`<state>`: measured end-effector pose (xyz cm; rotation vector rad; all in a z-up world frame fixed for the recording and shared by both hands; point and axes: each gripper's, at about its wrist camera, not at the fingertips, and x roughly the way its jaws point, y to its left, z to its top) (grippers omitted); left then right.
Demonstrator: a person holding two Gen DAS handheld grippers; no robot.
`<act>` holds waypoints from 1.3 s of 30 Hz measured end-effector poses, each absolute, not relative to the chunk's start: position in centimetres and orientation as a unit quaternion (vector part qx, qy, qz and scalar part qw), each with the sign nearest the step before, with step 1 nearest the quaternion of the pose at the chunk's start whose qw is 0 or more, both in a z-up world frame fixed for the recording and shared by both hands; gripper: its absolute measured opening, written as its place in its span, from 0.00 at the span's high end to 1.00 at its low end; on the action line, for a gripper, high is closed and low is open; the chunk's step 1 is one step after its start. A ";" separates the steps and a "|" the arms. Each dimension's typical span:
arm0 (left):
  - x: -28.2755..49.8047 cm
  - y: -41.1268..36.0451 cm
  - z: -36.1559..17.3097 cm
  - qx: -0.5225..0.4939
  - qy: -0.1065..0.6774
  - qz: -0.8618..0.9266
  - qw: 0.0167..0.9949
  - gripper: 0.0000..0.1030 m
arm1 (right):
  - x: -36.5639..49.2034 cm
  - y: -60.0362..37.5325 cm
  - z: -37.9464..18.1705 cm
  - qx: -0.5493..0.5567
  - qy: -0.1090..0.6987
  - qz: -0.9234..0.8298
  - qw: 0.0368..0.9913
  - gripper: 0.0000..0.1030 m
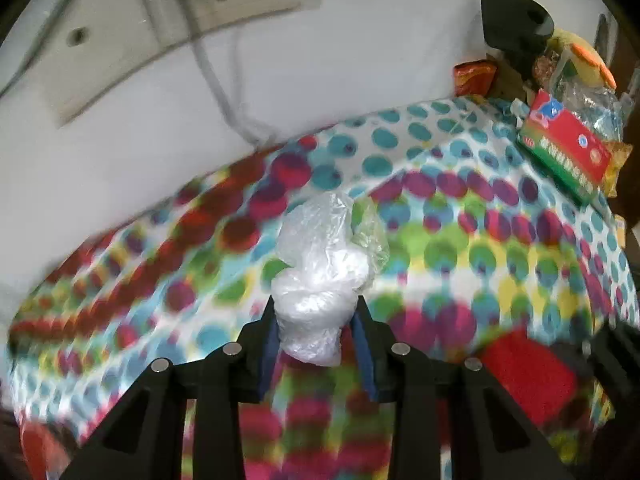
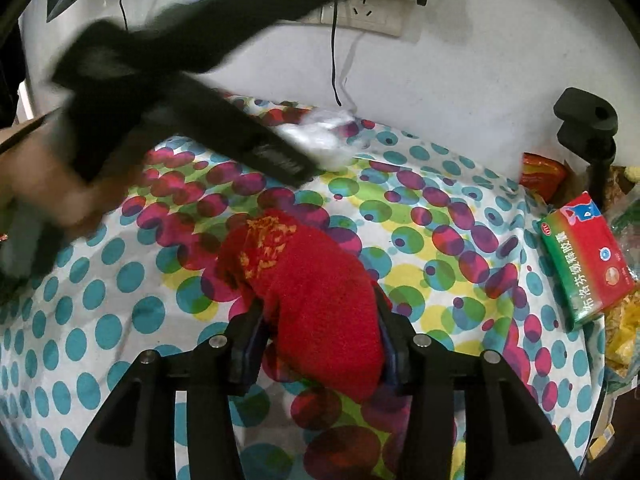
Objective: Organize objects
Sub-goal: 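Grasp the clear plastic bag with the left gripper while the right grasps the red sock, then carry the plastic bag with the left gripper over the tray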
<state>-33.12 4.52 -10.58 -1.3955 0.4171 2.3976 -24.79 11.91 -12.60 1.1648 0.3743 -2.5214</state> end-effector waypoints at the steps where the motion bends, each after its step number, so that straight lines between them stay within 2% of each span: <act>1: -32.1 3.9 -10.2 -0.490 0.146 0.845 0.158 0.67 | -24.7 11.8 -12.6 0.409 0.135 -0.887 0.167 0.57; 5: -28.7 1.9 -9.2 -0.484 0.154 0.855 0.103 0.67 | -24.8 11.8 -12.6 0.409 0.136 -0.887 0.166 0.57; 9: -25.4 0.2 -8.3 -0.491 0.130 0.859 0.063 0.67 | -24.7 11.7 -12.8 0.408 0.142 -0.887 0.164 0.56; 16: -18.7 -2.5 -5.9 -0.483 0.102 0.869 0.031 0.67 | -24.7 11.9 -13.0 0.411 0.135 -0.886 0.168 0.56; 22: -15.4 -3.7 -5.9 -0.499 0.080 0.862 0.025 0.67 | -24.7 11.9 -13.0 0.410 0.136 -0.886 0.167 0.56; 39: -14.0 -9.3 -6.0 -0.512 0.017 0.859 -0.012 0.67 | -24.7 11.8 -13.0 0.409 0.140 -0.886 0.165 0.56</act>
